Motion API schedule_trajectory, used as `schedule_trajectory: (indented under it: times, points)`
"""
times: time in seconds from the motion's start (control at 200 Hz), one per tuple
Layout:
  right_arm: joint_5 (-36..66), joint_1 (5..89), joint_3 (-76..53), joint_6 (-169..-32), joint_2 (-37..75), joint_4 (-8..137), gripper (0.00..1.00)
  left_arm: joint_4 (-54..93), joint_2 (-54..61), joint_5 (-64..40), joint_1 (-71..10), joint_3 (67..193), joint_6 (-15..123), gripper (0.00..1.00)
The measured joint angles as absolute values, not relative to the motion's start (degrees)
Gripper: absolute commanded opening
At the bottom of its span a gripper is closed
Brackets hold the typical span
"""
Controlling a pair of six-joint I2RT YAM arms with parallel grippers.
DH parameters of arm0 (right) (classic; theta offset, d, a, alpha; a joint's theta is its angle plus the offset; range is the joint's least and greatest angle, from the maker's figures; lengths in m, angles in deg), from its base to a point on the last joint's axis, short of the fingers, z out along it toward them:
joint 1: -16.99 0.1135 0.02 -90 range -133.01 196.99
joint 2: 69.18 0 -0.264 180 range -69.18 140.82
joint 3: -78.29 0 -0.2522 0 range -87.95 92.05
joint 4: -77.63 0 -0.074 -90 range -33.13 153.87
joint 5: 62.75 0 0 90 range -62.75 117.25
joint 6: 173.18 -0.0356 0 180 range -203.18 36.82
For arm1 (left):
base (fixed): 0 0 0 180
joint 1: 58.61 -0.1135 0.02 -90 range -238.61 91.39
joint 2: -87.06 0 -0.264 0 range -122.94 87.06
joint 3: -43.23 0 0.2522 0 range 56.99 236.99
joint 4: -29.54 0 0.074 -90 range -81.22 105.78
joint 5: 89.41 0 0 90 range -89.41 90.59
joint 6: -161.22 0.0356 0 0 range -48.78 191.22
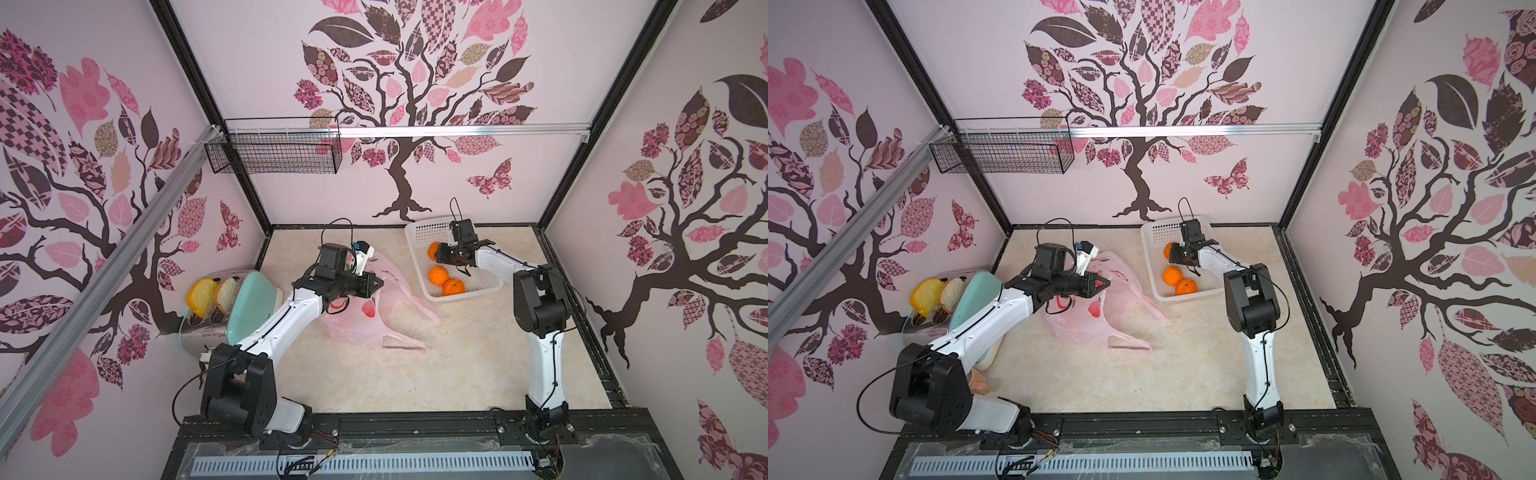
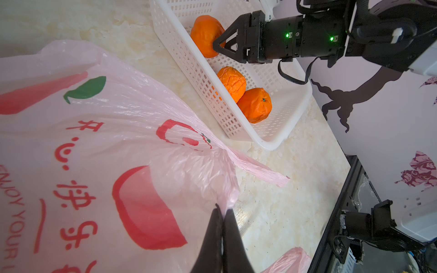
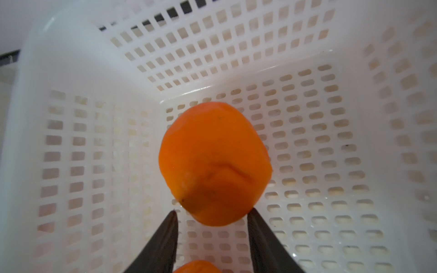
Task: Place the oranges into plastic bags & tie knots
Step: Pick up the orange from the basket, then place the orange in the plastic bag.
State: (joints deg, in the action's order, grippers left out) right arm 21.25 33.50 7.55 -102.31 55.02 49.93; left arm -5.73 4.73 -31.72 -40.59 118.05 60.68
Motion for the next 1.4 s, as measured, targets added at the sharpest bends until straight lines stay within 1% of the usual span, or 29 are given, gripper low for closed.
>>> schedule_trajectory:
  times: [0.025, 0.185, 0.24, 0.335, 0.48, 0.725, 0.77, 0.87, 0.95, 1.035, 1.18, 1.285, 1.4]
  points:
    - [21.3, 33.4, 7.6, -102.2, 54.9, 49.9, 0.76, -5.7, 4.7, -31.7, -40.6, 118.1, 60.7, 0.0]
    - [21.7, 33.0, 10.0, -100.6, 55.7, 49.0, 0.88, -5.8, 4.7, -31.8, -40.6, 118.1, 60.7, 0.0]
    - [22.0, 32.8, 11.4, -100.2, 56.8, 48.6, 0.9, -5.8, 4.7, -31.8, -40.6, 118.1, 60.7, 0.0]
    - [22.1, 32.7, 13.9, -99.4, 58.9, 48.2, 0.9, -5.8, 4.7, -31.8, -40.6, 118.1, 60.7, 0.0]
    - [20.6, 32.7, 17.1, -98.9, 61.9, 46.5, 0.85, -5.8, 4.8, -31.6, -40.6, 118.1, 60.7, 0.0]
    - [19.0, 32.7, 16.8, -99.2, 62.3, 45.7, 0.57, -5.8, 4.8, -31.6, -40.6, 118.1, 60.7, 0.0]
    - [19.0, 32.7, 16.7, -99.4, 62.3, 45.7, 0.54, -5.8, 4.8, -31.6, -40.6, 118.1, 60.7, 0.0]
    - [19.2, 32.7, 15.4, -99.5, 61.2, 46.0, 0.52, -5.8, 4.8, -31.6, -40.6, 118.1, 60.7, 0.0]
    - [18.7, 32.7, 11.2, -99.7, 57.8, 46.4, 0.5, -5.9, 4.8, -31.4, -40.6, 118.1, 60.7, 0.0]
    - [16.2, 32.7, 3.9, -101.3, 51.0, 48.3, 0.49, -6.0, 4.8, -31.0, -40.6, 118.1, 60.8, 0.0]
    - [10.6, 33.6, -11.9, -106.4, 35.1, 56.0, 0.49, -6.0, 4.8, -30.9, -40.6, 118.1, 60.9, 0.0]
    - [7.2, 37.6, -20.5, -110.3, 26.0, 62.0, 0.5, -6.0, 4.7, -31.0, -40.7, 118.4, 60.9, 0.0]
    - [4.5, 44.3, -24.7, -113.4, 23.2, 66.8, 0.48, -5.8, 4.7, -31.2, -40.7, 119.1, 60.9, 0.0]
